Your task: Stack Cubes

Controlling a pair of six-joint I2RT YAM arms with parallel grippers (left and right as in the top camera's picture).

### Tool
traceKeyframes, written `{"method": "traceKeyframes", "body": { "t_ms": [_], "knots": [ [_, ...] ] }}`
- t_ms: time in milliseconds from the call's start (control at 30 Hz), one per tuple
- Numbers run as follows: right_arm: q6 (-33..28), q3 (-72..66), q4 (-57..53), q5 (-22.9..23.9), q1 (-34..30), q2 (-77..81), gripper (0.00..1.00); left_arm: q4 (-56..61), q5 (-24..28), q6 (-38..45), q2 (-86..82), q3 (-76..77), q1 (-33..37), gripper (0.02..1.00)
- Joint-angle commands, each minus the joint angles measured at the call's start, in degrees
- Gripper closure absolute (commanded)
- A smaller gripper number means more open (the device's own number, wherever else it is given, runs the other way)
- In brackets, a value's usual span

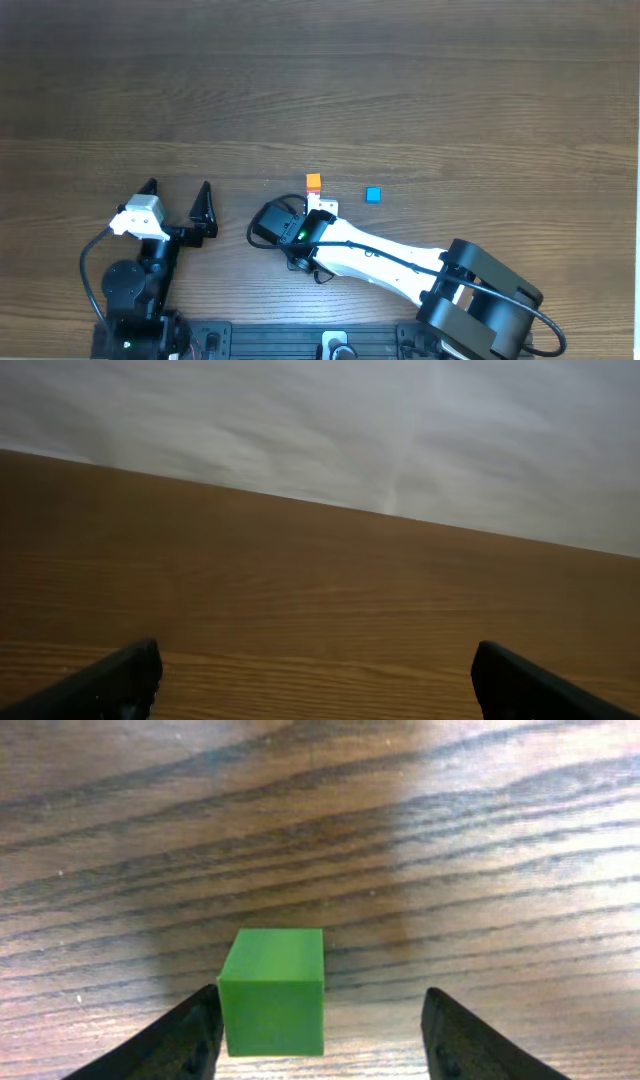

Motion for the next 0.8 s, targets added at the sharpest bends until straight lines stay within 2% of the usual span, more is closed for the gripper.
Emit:
{"method": "traceKeyframes", "body": {
  "t_ms": [33,300,533,700,800],
  "knots": [
    [0.6,0.9,0.9,1.8,0.3,0.4,0.406,0.0,-0.5,0.8,-0.5,-0.3,0.3,0.018],
    [0.6,0.9,1.8,1.8,0.3,0.4,0.432,0.0,-0.5,0.8,-0.5,-0.3,0.3,0.018],
    [0.6,0.9,1.8,1.8,0.6,0.4,0.579,0.0,-0.5,0.8,-0.5,-0.3,0.3,0.018],
    [0.6,0.9,1.8,1.8,0.8,0.4,0.581,0.0,-0.5,0.8,-0.5,-0.3,0.3,0.020],
    [0.6,0.9,1.8,1.8,0.8,0.5,0.634,0.0,-0.5,0.8,-0.5,-0.3,0.3,0.020]
  ]
}}
